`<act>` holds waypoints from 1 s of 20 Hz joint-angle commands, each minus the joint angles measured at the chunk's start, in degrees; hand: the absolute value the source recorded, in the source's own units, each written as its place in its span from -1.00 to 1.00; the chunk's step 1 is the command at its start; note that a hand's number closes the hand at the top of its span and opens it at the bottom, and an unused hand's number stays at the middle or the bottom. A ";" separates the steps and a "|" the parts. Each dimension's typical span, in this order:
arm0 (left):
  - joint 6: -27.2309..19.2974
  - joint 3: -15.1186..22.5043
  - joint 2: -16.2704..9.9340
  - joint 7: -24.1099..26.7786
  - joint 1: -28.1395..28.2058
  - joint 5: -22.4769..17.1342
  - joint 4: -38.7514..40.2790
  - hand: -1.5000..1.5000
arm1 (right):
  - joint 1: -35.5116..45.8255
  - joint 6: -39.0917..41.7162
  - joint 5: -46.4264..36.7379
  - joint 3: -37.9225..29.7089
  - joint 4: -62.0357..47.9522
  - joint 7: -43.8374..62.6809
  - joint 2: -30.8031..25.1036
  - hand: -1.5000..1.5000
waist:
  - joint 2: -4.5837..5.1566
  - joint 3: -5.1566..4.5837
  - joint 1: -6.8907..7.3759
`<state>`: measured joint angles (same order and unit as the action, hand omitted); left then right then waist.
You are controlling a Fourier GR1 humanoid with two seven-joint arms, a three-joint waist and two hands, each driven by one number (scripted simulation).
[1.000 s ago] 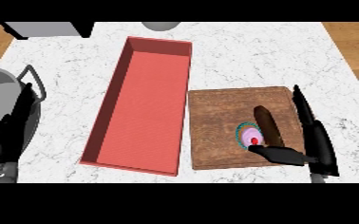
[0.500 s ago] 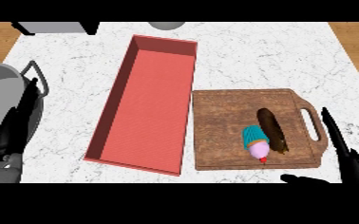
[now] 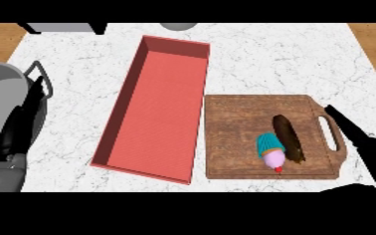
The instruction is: Pick the cupcake from the cutting board and place it in the cardboard box
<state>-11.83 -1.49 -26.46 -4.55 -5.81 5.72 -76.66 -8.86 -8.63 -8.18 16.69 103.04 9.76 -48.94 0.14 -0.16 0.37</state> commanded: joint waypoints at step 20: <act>3.65 -6.16 3.37 3.71 -1.88 3.71 5.58 0.00 | 19.04 26.48 -10.42 -0.04 -7.23 22.71 17.11 -1.00 | -0.13 0.15 -0.37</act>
<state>-7.84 -6.74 -24.81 -2.06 -6.60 8.14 -73.85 8.61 14.19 -17.54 19.68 97.18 32.10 -34.50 -0.01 0.03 0.09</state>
